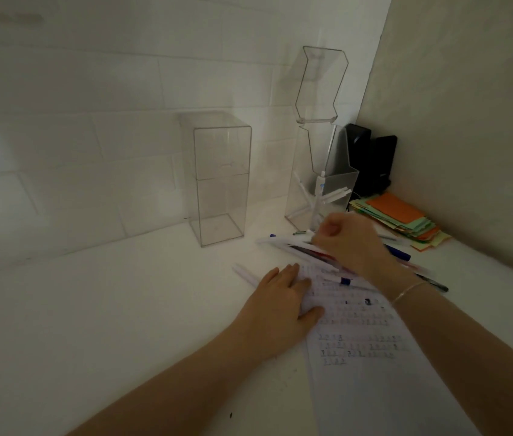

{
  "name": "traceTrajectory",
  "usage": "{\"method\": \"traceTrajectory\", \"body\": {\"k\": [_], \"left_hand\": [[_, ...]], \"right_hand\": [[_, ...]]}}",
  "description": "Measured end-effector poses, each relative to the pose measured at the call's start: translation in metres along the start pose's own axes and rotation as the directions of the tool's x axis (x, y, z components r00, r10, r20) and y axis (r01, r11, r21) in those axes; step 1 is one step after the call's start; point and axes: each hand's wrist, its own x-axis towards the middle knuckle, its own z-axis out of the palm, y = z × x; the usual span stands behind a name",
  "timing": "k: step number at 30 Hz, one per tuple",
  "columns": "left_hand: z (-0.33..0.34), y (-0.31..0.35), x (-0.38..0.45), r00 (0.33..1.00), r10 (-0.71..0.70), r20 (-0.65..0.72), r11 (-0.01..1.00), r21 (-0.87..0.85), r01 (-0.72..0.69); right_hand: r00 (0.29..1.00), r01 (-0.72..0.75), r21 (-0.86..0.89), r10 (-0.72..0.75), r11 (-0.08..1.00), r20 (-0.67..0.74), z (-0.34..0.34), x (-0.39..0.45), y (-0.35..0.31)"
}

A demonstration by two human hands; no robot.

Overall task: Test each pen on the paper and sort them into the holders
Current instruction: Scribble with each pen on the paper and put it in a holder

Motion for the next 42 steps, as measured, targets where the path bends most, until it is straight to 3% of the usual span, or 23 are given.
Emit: {"method": "traceTrajectory", "body": {"k": [2, 4, 5, 7, 8, 10, 12, 18, 20, 22, 27, 30, 32, 35, 36, 39, 42], "left_hand": [[-0.003, 0.001, 0.000, 1.000, -0.006, 0.022, 1.000, 0.018, 0.006], [-0.004, 0.002, -0.001, 1.000, 0.001, 0.028, 1.000, 0.017, -0.001], [-0.005, 0.002, -0.001, 1.000, 0.003, 0.027, 1.000, 0.017, -0.003], [-0.006, 0.003, -0.001, 1.000, 0.003, 0.031, 0.999, 0.037, -0.004], [-0.006, 0.003, -0.001, 1.000, 0.005, 0.030, 0.999, 0.048, -0.006], [-0.006, 0.004, -0.001, 1.000, 0.001, 0.031, 0.999, 0.054, -0.003], [-0.006, 0.004, -0.001, 0.999, -0.002, 0.039, 0.998, 0.055, 0.000], [-0.004, 0.003, 0.000, 0.999, -0.007, 0.036, 0.998, 0.061, 0.005], [-0.004, 0.003, 0.000, 0.999, -0.007, 0.041, 0.998, 0.070, 0.004], [-0.004, 0.003, 0.000, 0.999, -0.007, 0.042, 0.997, 0.074, 0.004], [-0.005, 0.003, -0.002, 0.999, 0.000, 0.051, 0.997, 0.083, -0.004], [-0.005, 0.003, -0.003, 0.999, 0.011, 0.052, 0.996, 0.091, -0.016], [-0.004, 0.003, -0.002, 0.998, 0.009, 0.069, 0.995, 0.102, -0.016], [-0.004, 0.002, -0.001, 0.996, -0.001, 0.092, 0.993, 0.114, -0.009], [-0.004, 0.002, -0.001, 0.996, 0.000, 0.093, 0.993, 0.120, -0.011], [-0.004, 0.002, -0.001, 0.996, 0.010, 0.090, 0.992, 0.127, -0.021], [-0.003, 0.001, -0.001, 0.996, 0.019, 0.085, 0.989, 0.143, -0.031]], "right_hand": [[0.996, -0.005, 0.335, 0.034, 0.942, -0.080, -0.019, 0.000, -0.001], [0.992, -0.010, 0.651, 0.089, 0.759, -0.088, -0.033, -0.002, -0.004], [0.991, -0.029, 0.793, 0.118, 0.609, -0.055, -0.037, -0.003, -0.006], [0.985, -0.109, 0.973, 0.151, 0.204, 0.078, -0.042, -0.006, -0.010], [0.976, -0.160, 0.987, 0.154, 0.026, 0.154, -0.043, -0.008, -0.010], [0.953, -0.256, 0.947, 0.114, -0.194, 0.281, -0.042, -0.012, -0.011], [0.935, -0.316, 0.901, 0.063, -0.297, 0.348, -0.038, -0.016, -0.011], [0.924, -0.311, 0.860, 0.082, -0.405, 0.373, -0.029, -0.026, -0.005], [0.924, -0.309, 0.857, 0.083, -0.411, 0.373, -0.030, -0.031, 0.000], [0.922, -0.314, 0.884, 0.110, -0.346, 0.370, -0.032, -0.037, 0.003], [0.889, -0.320, 0.946, 0.361, 0.050, 0.282, -0.038, -0.050, 0.008], [0.878, -0.372, 0.875, 0.424, 0.311, 0.223, -0.052, -0.063, 0.011], [0.899, -0.393, 0.857, 0.334, 0.332, 0.283, -0.062, -0.076, 0.014], [0.929, -0.364, 0.916, 0.138, 0.167, 0.344, -0.064, -0.093, 0.017], [0.943, -0.326, 0.928, 0.136, 0.179, 0.305, -0.059, -0.096, 0.021], [0.953, -0.252, 0.893, 0.258, 0.373, 0.161, -0.035, -0.100, 0.033], [0.940, -0.302, 0.872, 0.275, 0.385, 0.204, -0.014, -0.101, 0.041]]}}
